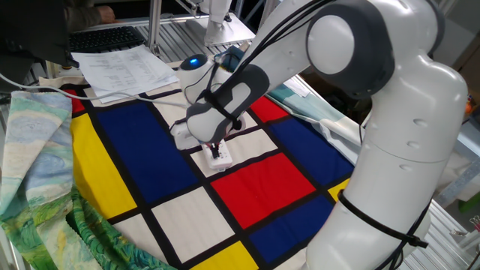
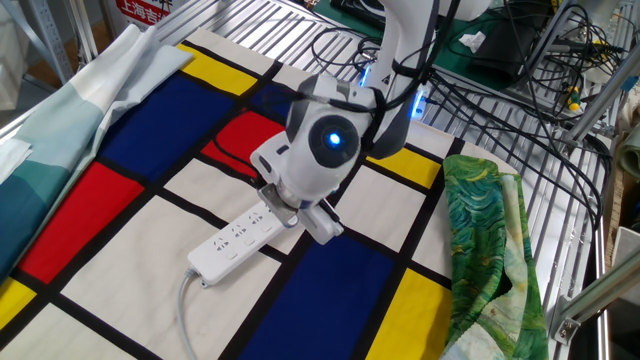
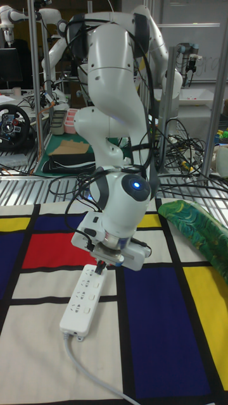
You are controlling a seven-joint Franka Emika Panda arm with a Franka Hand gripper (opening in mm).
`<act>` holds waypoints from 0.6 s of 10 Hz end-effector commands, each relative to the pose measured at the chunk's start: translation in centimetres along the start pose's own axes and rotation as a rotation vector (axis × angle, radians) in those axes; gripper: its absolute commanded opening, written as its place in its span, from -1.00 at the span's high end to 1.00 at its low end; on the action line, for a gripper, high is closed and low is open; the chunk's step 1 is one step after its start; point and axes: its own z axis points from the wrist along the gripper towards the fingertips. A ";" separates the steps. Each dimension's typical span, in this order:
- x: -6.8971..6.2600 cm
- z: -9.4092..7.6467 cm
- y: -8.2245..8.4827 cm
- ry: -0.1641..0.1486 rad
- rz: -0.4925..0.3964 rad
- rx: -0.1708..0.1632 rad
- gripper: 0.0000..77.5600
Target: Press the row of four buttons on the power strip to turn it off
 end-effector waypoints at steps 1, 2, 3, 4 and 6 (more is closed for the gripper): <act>0.1 -1.3 -0.7 0.025 -0.013 -0.050 1.00; -0.1 -1.6 -0.7 0.024 -0.013 -0.050 1.00; -0.4 -2.4 -0.9 0.022 -0.022 -0.055 1.00; -0.8 -3.6 -1.2 0.025 -0.034 -0.080 1.00; -1.9 -5.7 -1.8 0.024 -0.059 -0.124 1.00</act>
